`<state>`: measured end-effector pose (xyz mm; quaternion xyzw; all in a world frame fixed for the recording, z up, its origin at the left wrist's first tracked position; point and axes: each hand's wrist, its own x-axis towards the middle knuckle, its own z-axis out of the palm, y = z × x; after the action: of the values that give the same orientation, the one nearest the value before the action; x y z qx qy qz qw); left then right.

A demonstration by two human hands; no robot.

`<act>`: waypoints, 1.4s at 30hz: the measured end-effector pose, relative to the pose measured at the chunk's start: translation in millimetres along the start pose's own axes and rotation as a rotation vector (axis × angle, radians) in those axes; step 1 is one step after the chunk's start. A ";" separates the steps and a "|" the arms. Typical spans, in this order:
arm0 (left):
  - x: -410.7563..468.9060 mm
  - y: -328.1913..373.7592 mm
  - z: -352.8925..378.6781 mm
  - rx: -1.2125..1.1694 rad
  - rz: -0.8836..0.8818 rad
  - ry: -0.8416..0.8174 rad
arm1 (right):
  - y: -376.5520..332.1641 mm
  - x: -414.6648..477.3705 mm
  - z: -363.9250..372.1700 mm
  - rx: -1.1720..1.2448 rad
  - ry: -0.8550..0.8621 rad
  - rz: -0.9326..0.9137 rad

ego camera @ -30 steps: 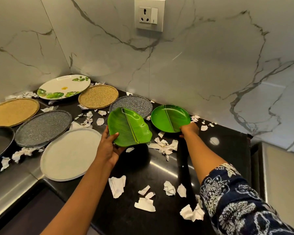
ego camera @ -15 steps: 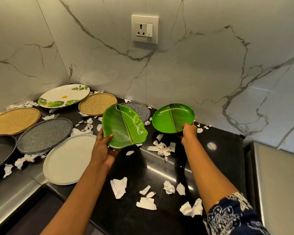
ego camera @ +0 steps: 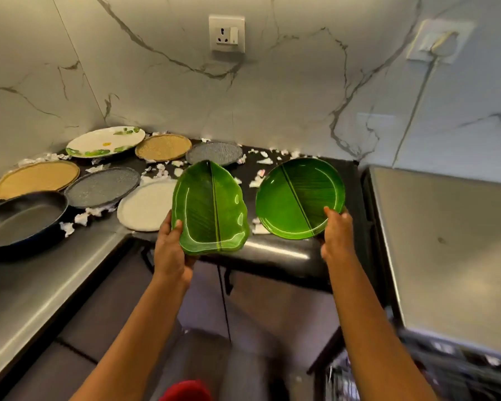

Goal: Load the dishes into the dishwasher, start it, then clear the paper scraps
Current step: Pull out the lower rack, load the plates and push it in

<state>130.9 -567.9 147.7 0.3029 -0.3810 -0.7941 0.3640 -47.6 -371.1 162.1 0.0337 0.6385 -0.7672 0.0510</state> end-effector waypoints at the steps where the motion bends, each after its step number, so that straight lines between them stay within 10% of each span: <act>1: -16.6 -2.1 -10.6 0.007 -0.004 -0.014 | 6.0 -21.7 -13.1 0.009 0.028 0.000; 25: -285.9 -206.1 -118.0 0.280 -0.394 0.065 | 134.9 -264.7 -379.9 -0.511 0.481 0.246; 42: -399.6 -422.8 -178.9 0.270 -0.448 0.278 | 348.6 -211.5 -510.9 -1.083 0.019 0.497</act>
<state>340.1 -125.4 -214.1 0.5310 -0.3532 -0.7477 0.1851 197.7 76.0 -246.7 0.1579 0.9124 -0.2970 0.2332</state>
